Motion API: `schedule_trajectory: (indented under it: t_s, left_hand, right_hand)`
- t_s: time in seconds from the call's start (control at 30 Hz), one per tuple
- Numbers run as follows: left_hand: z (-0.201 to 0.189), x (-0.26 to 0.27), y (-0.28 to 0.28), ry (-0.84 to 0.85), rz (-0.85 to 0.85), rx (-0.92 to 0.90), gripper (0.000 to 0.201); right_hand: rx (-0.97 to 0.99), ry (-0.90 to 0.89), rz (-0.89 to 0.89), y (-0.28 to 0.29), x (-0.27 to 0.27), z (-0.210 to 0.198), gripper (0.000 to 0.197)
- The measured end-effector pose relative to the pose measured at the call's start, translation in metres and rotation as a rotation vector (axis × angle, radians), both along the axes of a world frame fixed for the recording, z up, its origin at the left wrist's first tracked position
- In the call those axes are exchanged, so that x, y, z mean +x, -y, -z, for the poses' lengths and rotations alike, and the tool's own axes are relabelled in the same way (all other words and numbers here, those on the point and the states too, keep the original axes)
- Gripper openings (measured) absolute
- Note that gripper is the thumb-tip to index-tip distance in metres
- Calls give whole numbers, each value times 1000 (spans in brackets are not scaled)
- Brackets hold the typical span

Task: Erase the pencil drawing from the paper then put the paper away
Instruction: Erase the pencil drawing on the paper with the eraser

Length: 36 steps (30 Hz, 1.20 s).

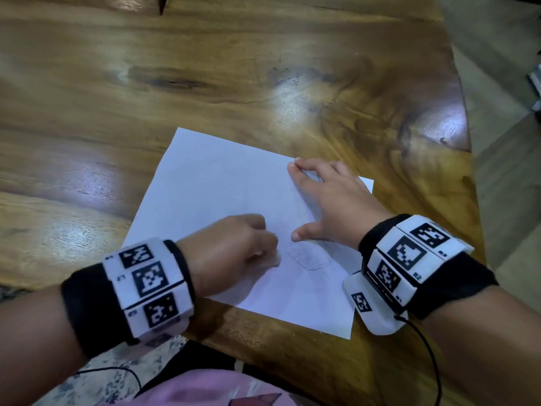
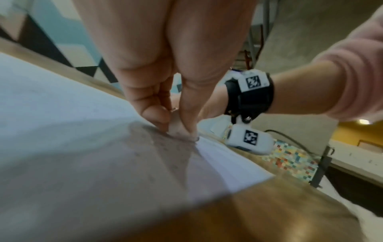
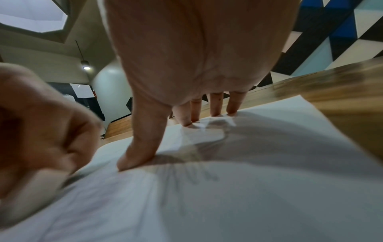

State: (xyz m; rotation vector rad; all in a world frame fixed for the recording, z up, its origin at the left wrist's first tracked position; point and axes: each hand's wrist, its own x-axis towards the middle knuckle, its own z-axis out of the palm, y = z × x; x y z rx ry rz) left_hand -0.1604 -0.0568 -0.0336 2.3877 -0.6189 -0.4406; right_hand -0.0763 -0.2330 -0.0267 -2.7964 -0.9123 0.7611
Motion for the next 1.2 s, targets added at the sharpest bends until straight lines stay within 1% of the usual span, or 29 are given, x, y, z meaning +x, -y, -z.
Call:
schedule_trajectory:
  t_s: [0.07,0.13,0.17,0.23,0.3,0.33,0.4,0.5,0.53,0.6,0.67,0.7,0.73,0.77,0.83,0.87,0.93,1.0,1.1,1.13,1.2]
  left_hand:
    - [2,-18,-4,-76,84,16,11]
    - [1,-32,-11,-132,147,68,14]
    - [1,-31,-14,-139,143,61,15]
    - [-3,-14,-13,-97,75,40,10]
    - [-3,5,-11,-19,-20,30,23]
    - [-2,8,-11,-4,-40,26,26]
    - [-3,-3,-10,-17,1,13,23]
    - [-4,-31,-12,-151,125,60,18]
    - [-4,-29,-14,-173,130,65,16]
    - [-6,-11,-14,-127,76,58,11]
    - [-6,9,-11,-34,2,52,28]
    - [-5,13,-9,-18,-27,49,33]
    - [-2,12,-10,7,-31,41,32]
    - [-2,5,-11,14,-16,33,26]
    - [-1,-15,-17,-53,52,38,14]
    - [-2,-24,-20,-95,93,58,12]
    - [-3,-28,-23,-95,157,95,13]
    - [-5,-11,-22,-65,120,73,10]
    - [-5,16,-16,29,-16,60,19]
    - [-3,17,-17,34,-44,53,20]
    - [-6,5,-20,-25,-12,35,22]
  right_hand:
    - [1,-7,4,0,0,0,107]
    - [5,-10,7,0,0,0,107]
    - [7,-7,8,0,0,0,107]
    - [11,-8,8,1,0,0,107]
    - [11,-12,8,1,-1,0,107]
    - [9,-12,6,0,-1,0,107]
    - [5,-11,2,0,0,-1,107]
    - [0,-17,4,0,1,-2,107]
    - [-1,-15,2,-1,1,-3,107]
    - [-6,-13,-1,-1,0,-3,107]
    - [-9,-15,-2,-1,0,-3,107]
    - [-9,-14,-3,-1,-1,-3,107]
    - [-10,-10,-5,-1,0,-2,107]
    - [-10,-8,-4,-1,0,-2,107]
    - [-9,-10,-2,0,1,-2,107]
    - [-7,-13,0,0,0,-2,107]
    - [-4,-14,-2,0,0,-2,107]
    - [-8,-17,-3,0,0,-2,106]
    - [-6,-16,-1,-1,0,-2,106]
    - [-6,-16,0,-1,-1,-2,106]
    - [-5,-17,0,0,-1,-2,106]
